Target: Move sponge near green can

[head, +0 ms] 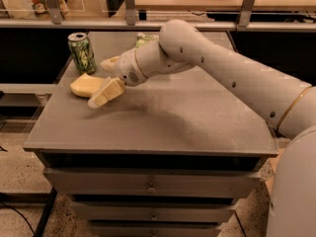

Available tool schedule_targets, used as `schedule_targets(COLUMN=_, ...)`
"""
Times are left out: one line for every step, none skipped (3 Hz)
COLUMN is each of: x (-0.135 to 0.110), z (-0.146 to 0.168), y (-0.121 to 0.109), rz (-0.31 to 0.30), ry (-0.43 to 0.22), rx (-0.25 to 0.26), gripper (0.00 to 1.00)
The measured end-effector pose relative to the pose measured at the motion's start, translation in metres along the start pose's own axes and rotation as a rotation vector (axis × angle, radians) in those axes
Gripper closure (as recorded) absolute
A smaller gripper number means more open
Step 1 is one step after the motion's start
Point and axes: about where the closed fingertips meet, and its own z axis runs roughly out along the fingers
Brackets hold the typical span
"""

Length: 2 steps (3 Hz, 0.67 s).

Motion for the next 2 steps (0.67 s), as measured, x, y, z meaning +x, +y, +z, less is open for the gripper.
schedule_targets(x=-0.0045, z=-0.0034, y=-0.006, rz=-0.003, ry=-0.001, rx=0.012, gripper=0.0)
schedule_targets(x=-0.0045, z=-0.0033, y=-0.006, rz=-0.003, ry=-0.001, rx=0.012, gripper=0.0)
